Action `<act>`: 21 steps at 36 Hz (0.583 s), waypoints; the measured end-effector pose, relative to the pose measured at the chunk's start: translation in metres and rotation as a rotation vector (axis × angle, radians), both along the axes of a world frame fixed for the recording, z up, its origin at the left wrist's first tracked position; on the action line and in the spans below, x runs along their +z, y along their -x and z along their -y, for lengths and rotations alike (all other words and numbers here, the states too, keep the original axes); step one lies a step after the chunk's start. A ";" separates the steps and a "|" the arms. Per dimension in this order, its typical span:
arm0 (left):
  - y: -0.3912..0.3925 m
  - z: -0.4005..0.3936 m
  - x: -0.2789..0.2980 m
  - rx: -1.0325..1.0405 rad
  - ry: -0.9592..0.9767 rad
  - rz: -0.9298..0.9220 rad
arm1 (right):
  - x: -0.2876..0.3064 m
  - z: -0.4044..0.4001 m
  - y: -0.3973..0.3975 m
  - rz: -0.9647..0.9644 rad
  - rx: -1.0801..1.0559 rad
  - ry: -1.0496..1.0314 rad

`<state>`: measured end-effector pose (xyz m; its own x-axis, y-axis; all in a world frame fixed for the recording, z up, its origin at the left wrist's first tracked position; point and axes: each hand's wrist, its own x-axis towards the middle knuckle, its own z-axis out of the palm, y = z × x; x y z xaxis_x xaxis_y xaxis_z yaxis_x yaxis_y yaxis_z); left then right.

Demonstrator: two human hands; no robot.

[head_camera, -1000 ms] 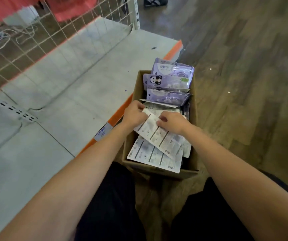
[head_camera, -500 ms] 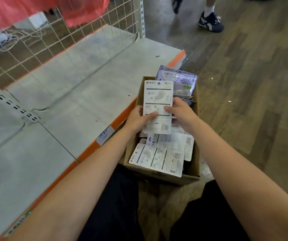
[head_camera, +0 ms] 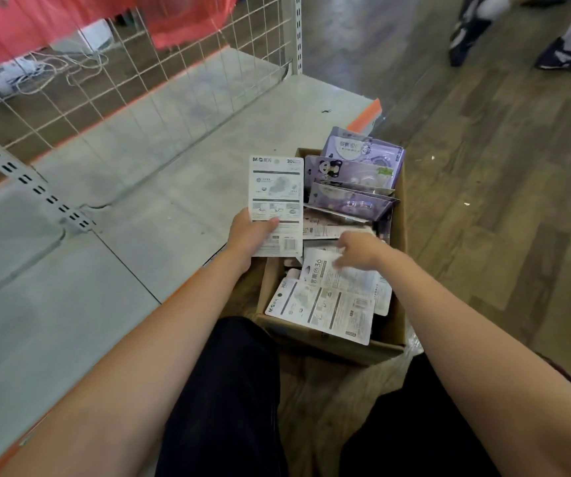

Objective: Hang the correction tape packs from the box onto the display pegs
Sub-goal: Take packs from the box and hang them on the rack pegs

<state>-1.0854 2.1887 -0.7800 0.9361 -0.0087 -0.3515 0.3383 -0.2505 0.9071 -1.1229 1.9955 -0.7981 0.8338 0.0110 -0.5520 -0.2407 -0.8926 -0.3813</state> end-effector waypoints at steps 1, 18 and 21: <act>0.000 -0.002 0.001 0.003 0.013 0.002 | -0.003 -0.002 0.003 -0.056 0.058 0.056; -0.005 -0.005 0.010 -0.038 0.160 -0.015 | 0.034 0.008 -0.007 0.220 -0.737 -1.098; -0.003 -0.003 0.010 -0.089 0.155 -0.010 | 0.036 0.003 -0.007 0.212 -0.724 -1.195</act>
<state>-1.0822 2.1919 -0.7695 0.9258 -0.1464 -0.3485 0.3298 -0.1377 0.9340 -1.1155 1.9929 -0.7622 0.9210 -0.0840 -0.3803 -0.3437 0.2841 -0.8951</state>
